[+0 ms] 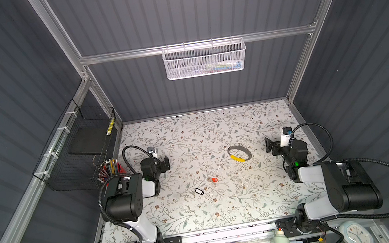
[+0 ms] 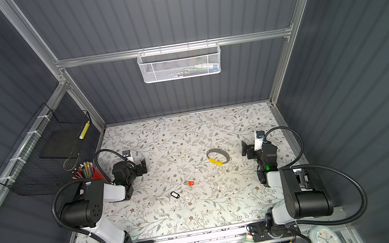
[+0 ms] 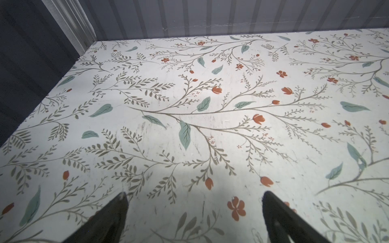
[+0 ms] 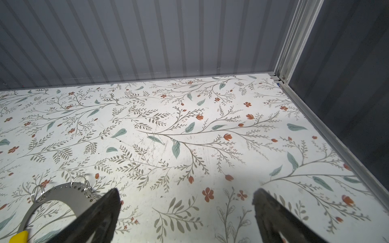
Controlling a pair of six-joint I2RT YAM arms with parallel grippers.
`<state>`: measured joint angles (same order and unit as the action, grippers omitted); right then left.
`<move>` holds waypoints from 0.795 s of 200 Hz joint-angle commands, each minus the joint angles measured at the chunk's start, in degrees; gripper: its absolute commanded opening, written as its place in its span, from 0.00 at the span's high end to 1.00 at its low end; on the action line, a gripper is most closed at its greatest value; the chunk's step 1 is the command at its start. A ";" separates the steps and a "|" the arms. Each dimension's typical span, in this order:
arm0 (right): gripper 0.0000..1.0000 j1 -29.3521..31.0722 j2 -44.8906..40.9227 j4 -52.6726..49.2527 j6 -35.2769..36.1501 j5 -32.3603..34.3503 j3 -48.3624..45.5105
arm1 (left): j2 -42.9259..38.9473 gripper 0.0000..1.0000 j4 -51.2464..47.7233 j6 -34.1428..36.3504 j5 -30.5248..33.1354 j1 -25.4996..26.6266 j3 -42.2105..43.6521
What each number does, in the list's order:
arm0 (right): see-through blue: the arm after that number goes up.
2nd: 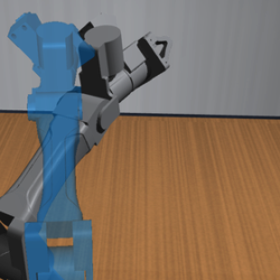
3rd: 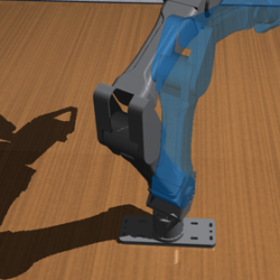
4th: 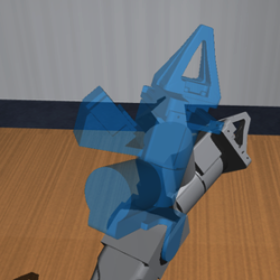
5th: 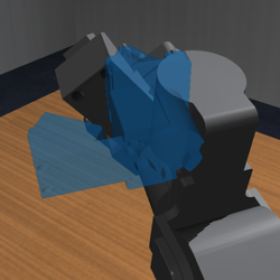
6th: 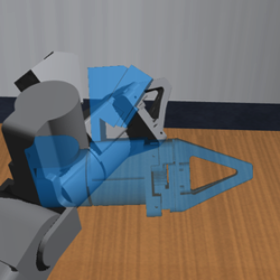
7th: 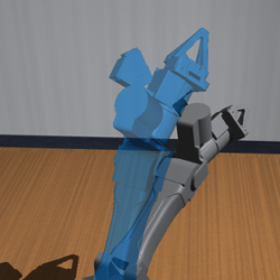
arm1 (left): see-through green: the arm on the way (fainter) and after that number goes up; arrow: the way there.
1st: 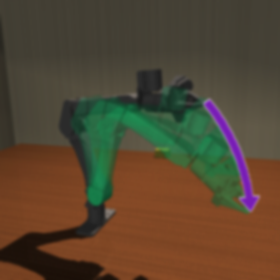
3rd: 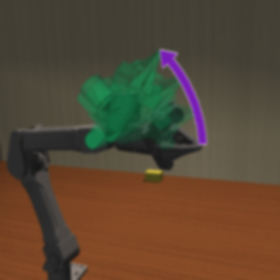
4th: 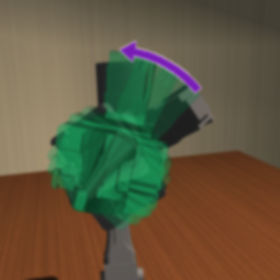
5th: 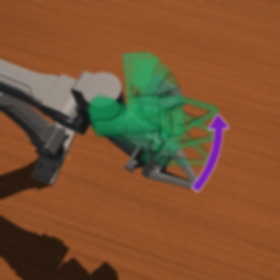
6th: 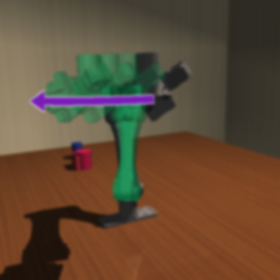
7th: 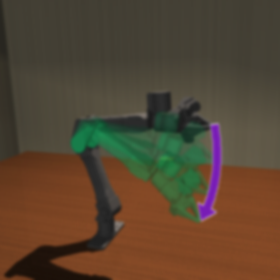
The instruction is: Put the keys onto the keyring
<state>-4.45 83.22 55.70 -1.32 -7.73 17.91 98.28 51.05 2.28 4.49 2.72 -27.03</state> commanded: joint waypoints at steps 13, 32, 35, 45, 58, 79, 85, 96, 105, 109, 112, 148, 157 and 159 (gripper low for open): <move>0.01 -0.43 0.27 0.36 -0.48 -0.62 0.40 | 0.15 0.00 0.35 -0.21 -0.63 -0.16 -0.48; 0.01 -0.56 0.26 0.22 -0.52 -0.88 0.54 | 0.15 0.00 0.35 -0.12 -0.62 -0.17 -0.48; 0.01 -0.56 0.27 0.20 -0.53 -0.89 0.60 | 0.16 0.00 0.37 -0.09 -0.62 -0.17 -0.48; 0.01 -0.65 0.32 0.19 -0.63 -1.06 0.63 | 0.16 0.00 0.36 -0.17 -0.63 -0.15 -0.46; 0.01 -0.73 0.39 0.02 -0.61 -1.19 0.70 | 0.16 0.00 0.33 -0.15 -0.62 -0.13 -0.40; 0.01 -0.74 0.39 -0.07 -0.67 -1.32 0.81 | 0.15 0.00 0.34 -0.11 -0.62 -0.15 -0.47; 0.01 -0.74 0.40 -0.07 -0.61 -1.31 0.73 | 0.16 0.00 0.28 -0.15 -0.62 -0.15 -0.47; 0.01 -0.74 0.19 0.06 -0.61 -1.31 0.53 | 0.15 0.00 0.28 -0.18 -0.62 -0.17 -0.48; 0.01 -0.74 0.13 0.32 -0.31 -1.77 0.37 | 0.08 0.00 0.45 -0.01 -0.65 -0.17 -0.35; 0.01 -0.74 0.04 0.49 -0.15 -2.00 0.29 | 0.01 0.00 0.54 -0.08 -0.63 -0.17 -0.20; 0.01 -0.74 -0.06 0.66 -0.05 -2.23 0.24 | -0.01 0.00 0.67 -0.01 -0.58 -0.17 -0.22; 0.01 -0.07 -9.19 -13.44 0.75 -3.19 3.84 | -7.97 0.00 -12.59 -0.20 -0.11 -0.13 -4.25; 0.01 0.40 -11.98 -19.56 1.30 -3.55 6.11 | -10.51 0.00 -16.41 -0.08 -1.45 -0.17 -5.92; 0.01 0.51 -12.52 -20.65 1.43 -3.55 6.62 | -11.21 0.00 -17.23 -0.19 -1.82 -0.17 -6.28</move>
<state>-4.75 77.08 47.55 -1.08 -9.93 18.85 94.02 43.77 2.31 4.51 2.72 -28.23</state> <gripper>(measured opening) 0.989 0.997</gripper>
